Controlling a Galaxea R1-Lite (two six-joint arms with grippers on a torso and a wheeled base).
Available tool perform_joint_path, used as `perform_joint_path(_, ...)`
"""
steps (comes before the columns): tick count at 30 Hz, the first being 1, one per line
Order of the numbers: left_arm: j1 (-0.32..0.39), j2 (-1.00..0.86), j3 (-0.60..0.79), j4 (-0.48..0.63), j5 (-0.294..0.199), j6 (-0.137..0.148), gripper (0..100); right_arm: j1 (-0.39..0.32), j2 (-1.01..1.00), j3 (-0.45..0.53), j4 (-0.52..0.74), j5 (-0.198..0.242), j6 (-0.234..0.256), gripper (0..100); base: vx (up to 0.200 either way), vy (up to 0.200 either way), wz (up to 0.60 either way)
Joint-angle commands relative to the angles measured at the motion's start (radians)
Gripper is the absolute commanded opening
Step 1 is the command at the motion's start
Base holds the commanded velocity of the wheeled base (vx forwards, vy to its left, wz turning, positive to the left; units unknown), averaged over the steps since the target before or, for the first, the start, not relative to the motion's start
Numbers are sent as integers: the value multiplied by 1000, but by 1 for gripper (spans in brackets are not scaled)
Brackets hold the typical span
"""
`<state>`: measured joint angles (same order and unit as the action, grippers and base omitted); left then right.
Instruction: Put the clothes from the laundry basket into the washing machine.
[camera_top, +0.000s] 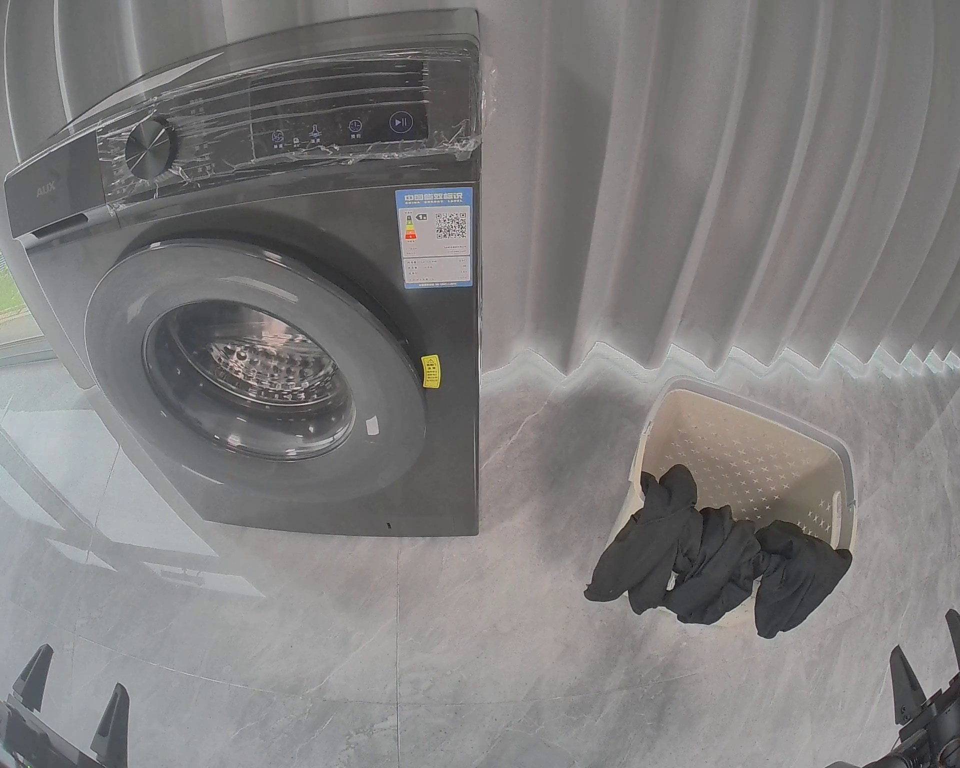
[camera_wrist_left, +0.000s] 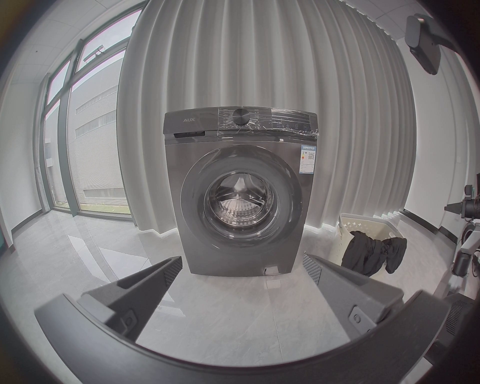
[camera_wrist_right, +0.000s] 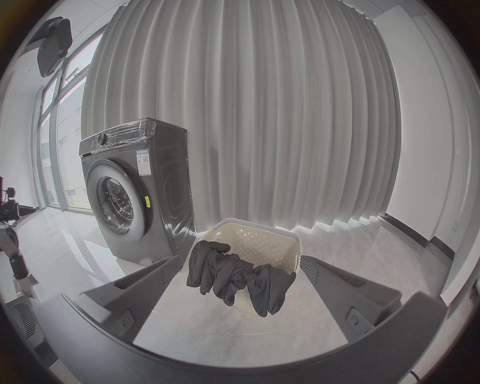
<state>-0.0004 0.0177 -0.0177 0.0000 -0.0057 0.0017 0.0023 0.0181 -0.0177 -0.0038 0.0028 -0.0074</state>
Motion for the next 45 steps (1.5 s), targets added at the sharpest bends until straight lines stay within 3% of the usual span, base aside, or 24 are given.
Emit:
perform_joint_path(1, 0, -18, 18, 0, 0, 0, 100, 1, -18, 18, -1, 0, 0, 100, 0, 0, 0)
perform_joint_path(11, 0, -18, 18, 2, 0, 0, 100, 1, -18, 18, -1, 0, -2, 100, 0, 0, 0)
perform_joint_path(17, 0, -18, 18, 0, 0, 0, 100, 1, -18, 18, -1, 0, 0, 100, 0, 0, 600)
perform_joint_path(45, 0, -18, 18, 2, 0, 0, 100, 1, -18, 18, -1, 0, 4, 100, 0, 0, -21)
